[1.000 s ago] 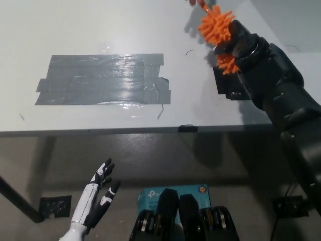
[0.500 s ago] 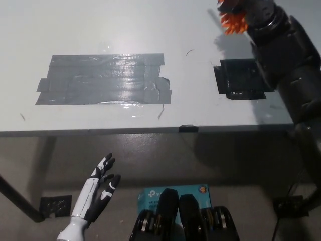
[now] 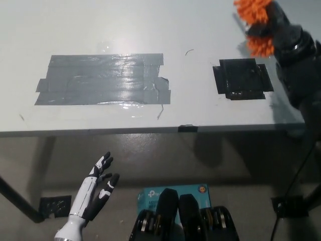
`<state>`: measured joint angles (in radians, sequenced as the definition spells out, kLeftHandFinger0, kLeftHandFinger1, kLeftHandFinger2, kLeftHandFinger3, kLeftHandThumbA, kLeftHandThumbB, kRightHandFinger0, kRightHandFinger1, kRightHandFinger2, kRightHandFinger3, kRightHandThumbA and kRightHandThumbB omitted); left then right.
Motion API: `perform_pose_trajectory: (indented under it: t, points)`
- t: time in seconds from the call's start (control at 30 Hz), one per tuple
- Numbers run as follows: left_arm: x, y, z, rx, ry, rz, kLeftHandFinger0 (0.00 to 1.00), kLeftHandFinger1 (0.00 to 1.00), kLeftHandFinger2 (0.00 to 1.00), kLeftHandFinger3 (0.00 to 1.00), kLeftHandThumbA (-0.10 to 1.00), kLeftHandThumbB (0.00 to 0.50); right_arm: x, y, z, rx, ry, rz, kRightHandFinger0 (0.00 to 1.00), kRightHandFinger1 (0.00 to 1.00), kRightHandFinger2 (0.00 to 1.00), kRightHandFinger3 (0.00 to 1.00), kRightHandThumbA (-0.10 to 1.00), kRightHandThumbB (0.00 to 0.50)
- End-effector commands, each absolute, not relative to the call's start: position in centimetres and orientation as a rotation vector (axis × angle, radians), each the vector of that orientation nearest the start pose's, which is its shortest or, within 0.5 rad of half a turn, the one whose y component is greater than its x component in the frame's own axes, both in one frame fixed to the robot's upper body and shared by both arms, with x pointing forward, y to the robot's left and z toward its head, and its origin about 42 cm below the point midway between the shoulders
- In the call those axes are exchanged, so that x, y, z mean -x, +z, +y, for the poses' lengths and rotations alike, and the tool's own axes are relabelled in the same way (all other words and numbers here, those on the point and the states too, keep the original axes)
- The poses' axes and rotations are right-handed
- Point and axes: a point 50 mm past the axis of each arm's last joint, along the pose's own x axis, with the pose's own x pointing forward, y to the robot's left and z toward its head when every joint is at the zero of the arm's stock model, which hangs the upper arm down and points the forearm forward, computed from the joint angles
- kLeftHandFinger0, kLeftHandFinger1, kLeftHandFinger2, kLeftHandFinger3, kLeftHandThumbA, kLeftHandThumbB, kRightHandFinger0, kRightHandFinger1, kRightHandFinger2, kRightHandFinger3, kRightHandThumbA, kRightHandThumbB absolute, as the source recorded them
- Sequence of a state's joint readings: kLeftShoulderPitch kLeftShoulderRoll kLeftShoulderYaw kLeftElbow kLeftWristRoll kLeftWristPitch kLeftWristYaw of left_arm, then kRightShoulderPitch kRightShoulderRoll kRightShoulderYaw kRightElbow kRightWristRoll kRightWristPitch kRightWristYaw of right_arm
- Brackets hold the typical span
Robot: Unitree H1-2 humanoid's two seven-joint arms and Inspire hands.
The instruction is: A person hands an oraange duster to the robot and the robot grabs it with its right hand and places it on the black marked spot infron tof it on the desk
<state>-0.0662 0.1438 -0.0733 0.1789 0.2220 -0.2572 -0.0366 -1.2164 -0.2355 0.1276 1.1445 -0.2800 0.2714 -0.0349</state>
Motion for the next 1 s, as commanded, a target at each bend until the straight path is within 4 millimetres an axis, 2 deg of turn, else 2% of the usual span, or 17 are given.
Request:
perform_pose_trajectory:
  t: [0.0, 0.13, 0.17, 0.2, 0.33, 0.4, 0.43, 0.47, 0.5, 0.53, 0.63, 0.7, 0.73, 0.8, 0.97]
  points:
    - [-30.9, 9.1, 23.4, -0.378, -0.17, -0.169, 0.89, 1.0, 1.0, 1.0, 0.88, 0.142, -59.5, 34.0, -22.0, 0.615, -0.054, 0.103, 0.18, 0.7, 1.0, 1.0, -0.1, 0.168]
    - [-31.2, 9.3, 23.5, -0.375, -0.169, -0.173, 0.88, 1.0, 1.0, 1.0, 0.86, 0.147, -59.3, 31.6, -21.4, 0.65, -0.042, 0.148, 0.19, 0.77, 1.0, 1.0, -0.1, 0.172]
    - [-31.3, 9.4, 23.5, -0.378, -0.168, -0.173, 0.87, 1.0, 1.0, 1.0, 0.85, 0.142, -59.1, 30.6, -21.1, 0.651, -0.027, 0.159, 0.14, 0.71, 1.0, 1.0, -0.1, 0.173]
    - [-31.3, 9.4, 23.5, -0.381, -0.168, -0.174, 0.87, 1.0, 1.0, 1.0, 0.85, 0.141, -59.1, 30.1, -21.0, 0.651, -0.018, 0.163, 0.12, 0.69, 1.0, 1.0, -0.1, 0.17]
    - [-31.4, 9.5, 23.4, -0.381, -0.171, -0.175, 0.87, 1.0, 1.0, 1.0, 0.82, 0.13, -58.7, 28.4, -20.5, 0.632, 0.009, 0.171, 0.11, 0.68, 1.0, 1.0, -0.1, 0.169]
    - [-31.5, 9.6, 23.4, -0.38, -0.172, -0.174, 0.87, 1.0, 1.0, 1.0, 0.8, 0.128, -58.6, 27.9, -20.0, 0.633, 0.019, 0.172, 0.21, 0.77, 1.0, 1.0, -0.1, 0.182]
    - [-31.5, 9.6, 23.4, -0.378, -0.172, -0.175, 0.87, 1.0, 1.0, 1.0, 0.8, 0.128, -58.6, 27.8, -19.9, 0.632, 0.023, 0.17, 0.21, 0.77, 1.0, 1.0, -0.1, 0.182]
    - [-31.6, 9.7, 23.4, -0.379, -0.172, -0.177, 0.87, 1.0, 1.0, 1.0, 0.79, 0.118, -58.6, 27.8, -19.8, 0.626, 0.027, 0.167, 0.45, 0.99, 1.0, 1.0, -0.05, 0.252]
    - [-31.8, 9.9, 23.4, -0.384, -0.173, -0.183, 0.87, 1.0, 1.0, 1.0, 0.78, 0.109, -58.6, 27.9, -19.7, 0.559, 0.071, 0.167, 0.95, 1.0, 1.0, 1.0, 0.23, 0.273]
    - [-31.9, 10.0, 23.5, -0.386, -0.174, -0.186, 0.87, 1.0, 1.0, 1.0, 0.77, 0.108, -58.7, 28.0, -19.8, 0.514, 0.107, 0.169, 1.0, 1.0, 1.0, 1.0, 0.32, 0.312]
    - [-32.2, 10.1, 23.5, -0.385, -0.175, -0.191, 0.87, 1.0, 1.0, 1.0, 0.76, 0.112, -58.8, 28.3, -20.1, 0.466, 0.158, 0.173, 1.0, 1.0, 1.0, 1.0, 0.37, 0.337]
    - [-32.1, 10.1, 23.4, -0.38, -0.176, -0.193, 0.87, 1.0, 1.0, 1.0, 0.75, 0.114, -58.8, 28.6, -20.5, 0.492, 0.172, 0.181, 1.0, 1.0, 1.0, 1.0, 0.55, 0.371]
    - [-32.1, 10.1, 23.4, -0.381, -0.176, -0.192, 0.87, 1.0, 1.0, 1.0, 0.75, 0.114, -58.8, 28.7, -20.6, 0.499, 0.171, 0.183, 1.0, 1.0, 1.0, 1.0, 0.57, 0.364]
    - [-32.2, 10.2, 23.3, -0.39, -0.179, -0.192, 0.87, 1.0, 1.0, 1.0, 0.75, 0.111, -58.8, 28.9, -21.1, 0.533, 0.163, 0.183, 1.0, 1.0, 1.0, 1.0, 0.63, 0.383]
    - [-32.7, 10.5, 23.3, -0.387, -0.179, -0.197, 0.88, 1.0, 1.0, 1.0, 0.77, 0.128, -58.9, 29.7, -22.2, 0.466, 0.204, 0.184, 1.0, 1.0, 1.0, 1.0, 0.59, 0.389]
